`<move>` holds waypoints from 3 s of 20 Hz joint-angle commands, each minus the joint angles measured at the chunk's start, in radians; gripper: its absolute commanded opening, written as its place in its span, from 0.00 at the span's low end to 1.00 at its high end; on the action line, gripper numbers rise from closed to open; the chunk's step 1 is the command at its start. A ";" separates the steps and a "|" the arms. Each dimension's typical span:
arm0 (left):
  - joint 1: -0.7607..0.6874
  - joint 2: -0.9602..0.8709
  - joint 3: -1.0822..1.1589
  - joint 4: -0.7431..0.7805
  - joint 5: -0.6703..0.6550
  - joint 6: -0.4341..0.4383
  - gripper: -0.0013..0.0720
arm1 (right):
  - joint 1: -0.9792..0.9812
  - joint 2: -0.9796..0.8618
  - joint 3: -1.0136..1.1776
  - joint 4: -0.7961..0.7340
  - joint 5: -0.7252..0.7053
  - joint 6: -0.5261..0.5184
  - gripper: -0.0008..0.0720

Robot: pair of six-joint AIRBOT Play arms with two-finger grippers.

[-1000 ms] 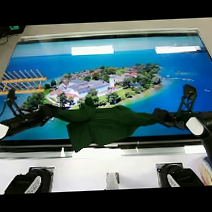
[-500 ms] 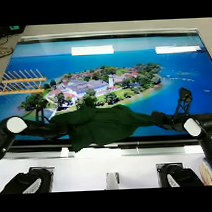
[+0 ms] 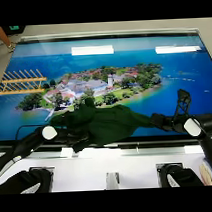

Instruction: Fold the shirts.

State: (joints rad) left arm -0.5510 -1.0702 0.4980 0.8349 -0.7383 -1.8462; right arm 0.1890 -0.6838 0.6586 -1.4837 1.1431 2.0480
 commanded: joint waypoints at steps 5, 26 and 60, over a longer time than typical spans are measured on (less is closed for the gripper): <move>-0.061 -0.106 -0.003 -0.280 0.230 0.154 0.07 | 0.001 0.000 0.000 0.001 -0.027 -0.002 0.04; 0.303 0.191 1.455 0.174 -0.191 0.382 0.06 | 0.000 -0.013 1.102 -0.316 -0.567 -0.138 0.04; 0.367 0.095 0.806 0.386 -0.389 0.312 0.06 | 0.065 -0.829 1.037 0.453 0.339 -0.339 0.87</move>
State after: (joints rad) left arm -0.2096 -0.9764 1.3102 1.2205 -1.1267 -1.5349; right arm 0.2161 -1.5299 1.7359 -1.0637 1.3811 1.7393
